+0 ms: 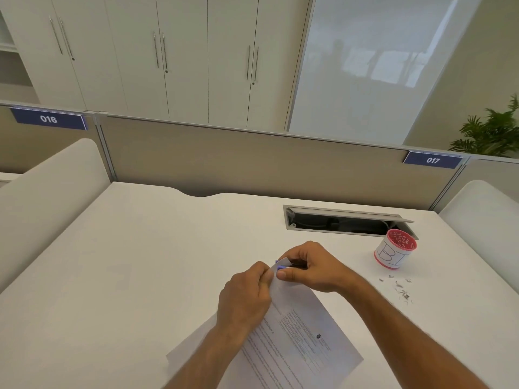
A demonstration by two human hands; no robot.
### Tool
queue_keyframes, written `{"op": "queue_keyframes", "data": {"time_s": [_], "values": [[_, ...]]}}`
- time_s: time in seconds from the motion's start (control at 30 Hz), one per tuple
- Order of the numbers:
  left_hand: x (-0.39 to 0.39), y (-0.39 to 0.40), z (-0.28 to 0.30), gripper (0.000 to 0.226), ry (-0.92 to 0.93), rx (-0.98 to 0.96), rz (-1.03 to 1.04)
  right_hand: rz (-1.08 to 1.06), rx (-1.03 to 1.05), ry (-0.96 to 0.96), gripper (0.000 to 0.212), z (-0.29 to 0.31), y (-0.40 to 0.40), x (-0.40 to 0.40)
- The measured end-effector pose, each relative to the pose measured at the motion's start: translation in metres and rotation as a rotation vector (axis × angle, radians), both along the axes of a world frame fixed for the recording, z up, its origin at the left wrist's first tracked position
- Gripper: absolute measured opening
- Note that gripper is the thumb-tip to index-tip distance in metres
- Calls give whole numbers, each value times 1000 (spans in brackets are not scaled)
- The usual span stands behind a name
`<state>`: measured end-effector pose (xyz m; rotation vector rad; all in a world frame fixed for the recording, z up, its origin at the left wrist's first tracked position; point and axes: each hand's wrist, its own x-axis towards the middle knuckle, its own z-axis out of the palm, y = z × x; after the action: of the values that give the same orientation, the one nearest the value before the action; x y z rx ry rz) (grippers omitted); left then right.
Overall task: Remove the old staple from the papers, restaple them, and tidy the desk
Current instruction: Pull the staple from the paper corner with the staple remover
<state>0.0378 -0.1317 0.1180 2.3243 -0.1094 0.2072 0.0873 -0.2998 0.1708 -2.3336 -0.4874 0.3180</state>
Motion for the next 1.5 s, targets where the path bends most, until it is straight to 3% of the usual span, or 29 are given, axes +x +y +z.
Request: {"op": "queue_keyframes", "data": {"time_s": [0.37, 1.3, 1.5], "values": [[0, -3, 2, 24, -49, -30, 23, 15, -33, -183, 42, -12, 3, -6], [3, -2, 3, 27, -62, -87, 66, 15, 47, -217, 51, -20, 2, -10], [5, 0, 0, 25, -32, -93, 87, -111, 258, -110, 35, -23, -7, -7]]}}
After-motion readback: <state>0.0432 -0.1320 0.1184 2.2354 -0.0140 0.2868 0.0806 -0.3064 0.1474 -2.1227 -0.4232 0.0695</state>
